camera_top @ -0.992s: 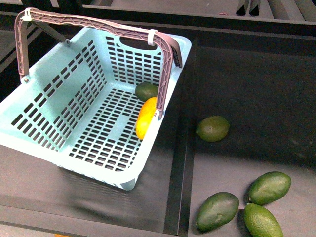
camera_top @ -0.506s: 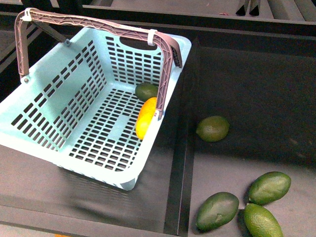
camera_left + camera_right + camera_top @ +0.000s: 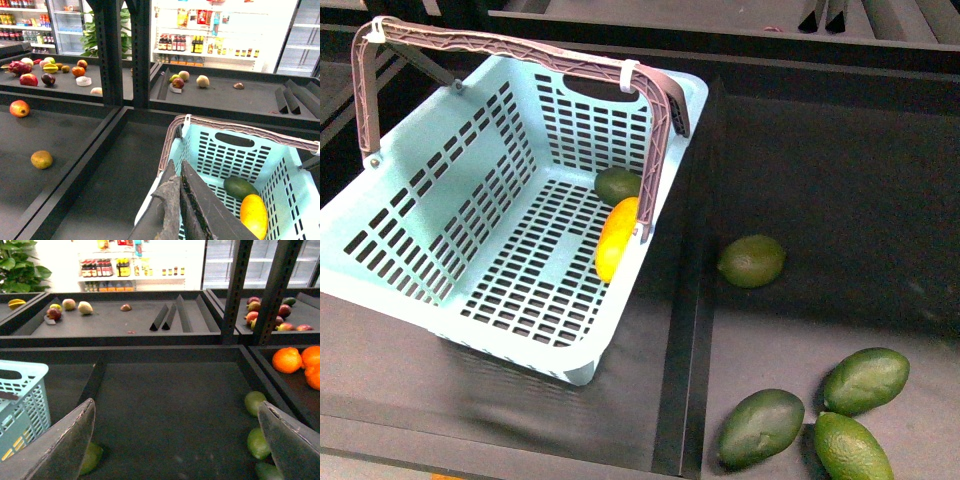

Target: Pick mango and avocado into basket

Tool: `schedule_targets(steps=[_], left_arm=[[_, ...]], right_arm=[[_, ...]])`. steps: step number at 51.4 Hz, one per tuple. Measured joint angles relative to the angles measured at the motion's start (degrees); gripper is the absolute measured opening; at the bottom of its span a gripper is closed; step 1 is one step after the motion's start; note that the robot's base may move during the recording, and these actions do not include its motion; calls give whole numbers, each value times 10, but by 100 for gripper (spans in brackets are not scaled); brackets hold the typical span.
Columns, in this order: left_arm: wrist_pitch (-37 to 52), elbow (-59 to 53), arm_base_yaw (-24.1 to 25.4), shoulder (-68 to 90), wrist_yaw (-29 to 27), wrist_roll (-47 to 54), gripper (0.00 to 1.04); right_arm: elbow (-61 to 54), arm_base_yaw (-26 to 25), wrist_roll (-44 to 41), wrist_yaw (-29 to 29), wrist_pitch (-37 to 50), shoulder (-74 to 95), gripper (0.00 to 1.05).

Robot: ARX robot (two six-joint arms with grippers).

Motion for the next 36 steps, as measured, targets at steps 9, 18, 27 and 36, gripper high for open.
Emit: schedule_targets(steps=[9, 18, 27, 36], left_arm=[[-2, 0, 0, -3, 0, 0, 2], [-2, 0, 0, -3, 0, 0, 2], [-2, 0, 0, -3, 0, 0, 5], [-2, 0, 0, -3, 0, 0, 51]], right_arm=[[0, 0, 0, 0, 0, 0, 96], [0, 0, 0, 0, 0, 0, 96], [0, 0, 0, 0, 0, 0, 96], [0, 0, 0, 0, 0, 0, 96]])
